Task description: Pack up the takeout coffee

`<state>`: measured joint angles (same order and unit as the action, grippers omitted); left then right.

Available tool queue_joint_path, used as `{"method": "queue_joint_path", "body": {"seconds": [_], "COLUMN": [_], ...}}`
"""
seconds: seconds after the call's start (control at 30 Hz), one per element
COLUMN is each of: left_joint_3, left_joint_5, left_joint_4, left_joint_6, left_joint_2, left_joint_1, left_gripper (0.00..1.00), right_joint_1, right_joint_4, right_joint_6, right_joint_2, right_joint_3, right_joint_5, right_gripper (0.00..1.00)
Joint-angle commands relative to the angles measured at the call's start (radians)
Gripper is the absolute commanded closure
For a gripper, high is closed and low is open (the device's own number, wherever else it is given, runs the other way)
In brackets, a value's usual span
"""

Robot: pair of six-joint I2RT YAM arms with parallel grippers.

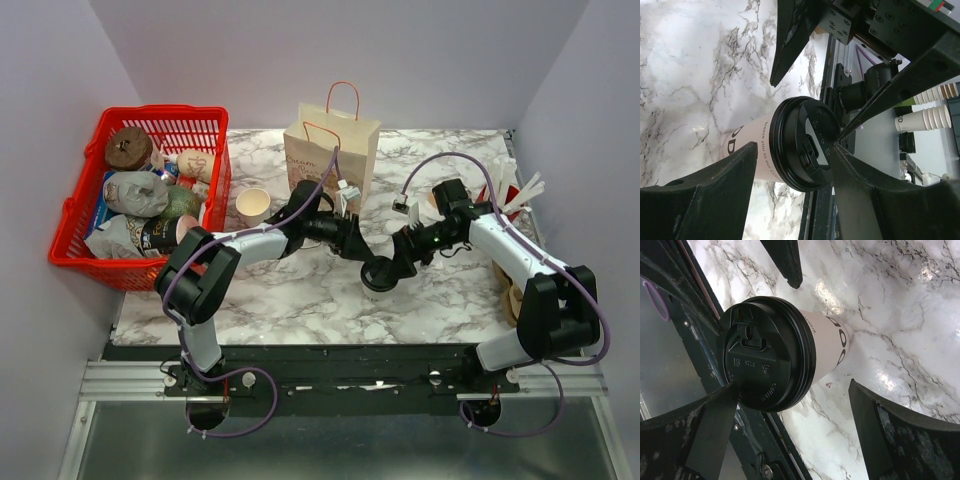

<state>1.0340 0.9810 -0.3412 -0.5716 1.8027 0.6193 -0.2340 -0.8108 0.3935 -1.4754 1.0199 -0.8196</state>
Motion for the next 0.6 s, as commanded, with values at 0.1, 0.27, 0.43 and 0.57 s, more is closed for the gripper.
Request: {"method": "queue_joint_path", "body": {"seconds": [0.1, 0.27, 0.43, 0.57], "left_joint_3": [0.018, 0.024, 0.021, 0.008], "left_joint_5": [0.025, 0.025, 0.028, 0.036], "left_joint_4": [0.008, 0.027, 0.022, -0.024], "left_joint_6": [0.032, 0.042, 0.035, -0.004], "left_joint_2": [0.023, 0.033, 0.056, 0.079], "left_joint_1": [0.013, 0.011, 0.013, 0.011], "left_gripper": [0.33, 0.34, 0.35, 0.36], "right_joint_1": [0.002, 0.002, 0.002, 0.002], "right_joint_4": [-0.002, -0.019, -0.024, -0.037], "right_joint_6": [0.004, 0.028, 0.054, 0.074], "right_joint_2": [-0.016, -0.043, -0.066, -0.094], "right_joint_3": [-0.007, 0.011, 0.014, 0.026], "right_joint_5": [0.02, 0.022, 0.014, -0.016], "right_gripper": [0.01, 0.01, 0.02, 0.02]}}
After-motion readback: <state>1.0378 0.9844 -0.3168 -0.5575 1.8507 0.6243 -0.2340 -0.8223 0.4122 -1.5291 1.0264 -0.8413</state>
